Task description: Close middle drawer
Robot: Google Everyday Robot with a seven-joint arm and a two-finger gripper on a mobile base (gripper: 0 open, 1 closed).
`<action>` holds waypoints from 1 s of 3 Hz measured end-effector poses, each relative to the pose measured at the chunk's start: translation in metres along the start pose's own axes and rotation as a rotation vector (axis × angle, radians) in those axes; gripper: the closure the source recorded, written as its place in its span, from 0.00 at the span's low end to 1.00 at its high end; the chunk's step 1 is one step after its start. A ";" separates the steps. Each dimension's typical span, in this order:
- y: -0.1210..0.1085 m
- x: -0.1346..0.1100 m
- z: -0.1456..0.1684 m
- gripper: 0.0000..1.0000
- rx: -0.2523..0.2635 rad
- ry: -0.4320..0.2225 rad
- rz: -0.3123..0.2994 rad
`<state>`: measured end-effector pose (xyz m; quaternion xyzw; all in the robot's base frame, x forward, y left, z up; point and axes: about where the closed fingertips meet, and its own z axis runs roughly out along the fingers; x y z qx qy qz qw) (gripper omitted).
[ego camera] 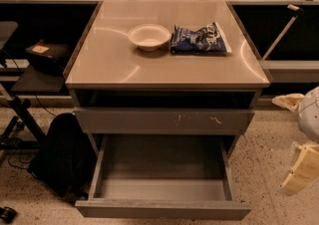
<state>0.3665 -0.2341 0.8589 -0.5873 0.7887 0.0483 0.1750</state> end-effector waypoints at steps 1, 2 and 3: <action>0.007 0.005 0.002 0.00 0.001 -0.006 0.006; 0.031 0.027 0.022 0.00 -0.008 -0.052 0.040; 0.064 0.059 0.070 0.00 -0.029 -0.138 0.075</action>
Offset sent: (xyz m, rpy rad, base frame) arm -0.0753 -0.0246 -0.0880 0.1448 0.0296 -0.0729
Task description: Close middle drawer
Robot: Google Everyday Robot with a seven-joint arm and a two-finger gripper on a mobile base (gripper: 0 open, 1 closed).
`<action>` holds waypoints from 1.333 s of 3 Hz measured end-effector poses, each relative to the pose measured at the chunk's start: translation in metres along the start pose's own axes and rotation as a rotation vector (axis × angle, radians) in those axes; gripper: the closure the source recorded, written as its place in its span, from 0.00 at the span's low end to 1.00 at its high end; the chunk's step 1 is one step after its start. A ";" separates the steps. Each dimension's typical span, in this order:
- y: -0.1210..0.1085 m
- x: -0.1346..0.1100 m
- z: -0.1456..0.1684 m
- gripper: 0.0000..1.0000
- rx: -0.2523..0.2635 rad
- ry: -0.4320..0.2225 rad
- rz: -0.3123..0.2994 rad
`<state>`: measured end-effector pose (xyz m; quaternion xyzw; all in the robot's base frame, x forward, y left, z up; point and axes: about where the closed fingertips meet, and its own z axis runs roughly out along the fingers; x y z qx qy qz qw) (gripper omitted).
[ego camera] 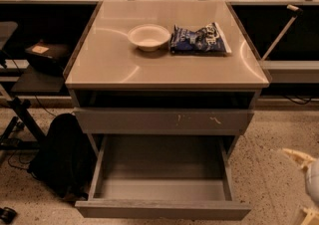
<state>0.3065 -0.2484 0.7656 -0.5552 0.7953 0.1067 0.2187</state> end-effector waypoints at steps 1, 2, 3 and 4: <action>0.016 0.038 0.054 0.00 -0.011 -0.101 0.014; 0.015 0.042 0.061 0.00 -0.014 -0.111 -0.026; 0.015 0.042 0.061 0.00 -0.014 -0.111 -0.026; 0.037 0.059 0.075 0.00 -0.043 -0.107 0.027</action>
Offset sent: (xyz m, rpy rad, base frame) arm -0.0121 -0.0031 -0.0589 0.0898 -0.0180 -0.0016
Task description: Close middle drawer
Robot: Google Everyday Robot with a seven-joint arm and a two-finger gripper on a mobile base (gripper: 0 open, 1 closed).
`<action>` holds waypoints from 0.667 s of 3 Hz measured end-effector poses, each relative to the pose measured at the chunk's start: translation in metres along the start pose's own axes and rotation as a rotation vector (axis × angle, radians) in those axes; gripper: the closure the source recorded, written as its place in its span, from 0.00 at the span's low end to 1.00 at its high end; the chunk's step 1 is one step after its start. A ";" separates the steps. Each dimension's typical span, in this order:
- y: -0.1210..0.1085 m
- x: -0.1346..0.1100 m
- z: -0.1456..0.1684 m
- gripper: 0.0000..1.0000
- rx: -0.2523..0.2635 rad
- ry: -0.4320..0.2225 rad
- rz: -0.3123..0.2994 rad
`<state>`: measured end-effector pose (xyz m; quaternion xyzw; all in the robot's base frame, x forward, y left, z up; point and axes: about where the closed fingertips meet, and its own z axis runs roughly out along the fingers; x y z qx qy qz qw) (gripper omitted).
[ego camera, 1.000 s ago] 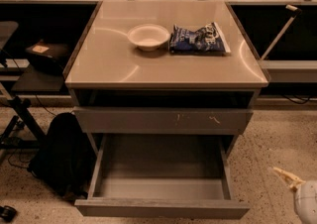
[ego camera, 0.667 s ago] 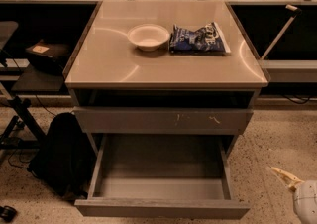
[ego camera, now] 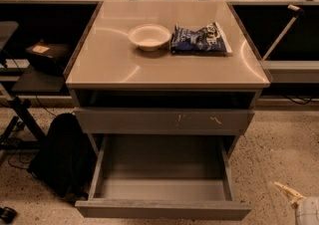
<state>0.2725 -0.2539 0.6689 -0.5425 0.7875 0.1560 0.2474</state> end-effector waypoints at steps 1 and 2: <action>0.029 0.024 0.021 0.00 0.003 0.102 0.053; 0.026 0.069 0.052 0.00 0.103 0.307 0.061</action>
Offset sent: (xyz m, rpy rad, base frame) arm -0.0262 -0.0370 -0.1249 -0.5350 0.0513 -0.1509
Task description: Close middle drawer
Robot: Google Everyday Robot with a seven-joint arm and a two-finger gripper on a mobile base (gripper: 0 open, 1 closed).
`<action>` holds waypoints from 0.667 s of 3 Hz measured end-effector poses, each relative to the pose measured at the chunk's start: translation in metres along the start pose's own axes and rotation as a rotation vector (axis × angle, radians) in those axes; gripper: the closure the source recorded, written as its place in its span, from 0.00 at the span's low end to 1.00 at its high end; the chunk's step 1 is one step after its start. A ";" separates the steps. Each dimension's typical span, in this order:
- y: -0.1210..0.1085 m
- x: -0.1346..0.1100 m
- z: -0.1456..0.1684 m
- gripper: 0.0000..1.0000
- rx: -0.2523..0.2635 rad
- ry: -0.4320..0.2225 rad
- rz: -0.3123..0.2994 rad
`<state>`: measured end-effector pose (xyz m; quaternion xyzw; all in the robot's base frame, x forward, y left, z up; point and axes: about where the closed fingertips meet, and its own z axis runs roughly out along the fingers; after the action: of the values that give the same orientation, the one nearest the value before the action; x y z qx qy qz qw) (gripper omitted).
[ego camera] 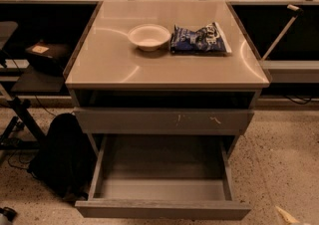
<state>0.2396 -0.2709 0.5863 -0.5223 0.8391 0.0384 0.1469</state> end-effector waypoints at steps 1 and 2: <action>0.004 0.003 0.002 0.00 -0.027 -0.018 0.002; 0.005 0.024 0.021 0.00 -0.091 -0.080 0.040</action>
Offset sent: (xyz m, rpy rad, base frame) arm -0.0394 -0.0165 -0.1404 0.4031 0.2655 0.0101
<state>0.2294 -0.2847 0.5588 -0.5096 0.8403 0.1002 0.1557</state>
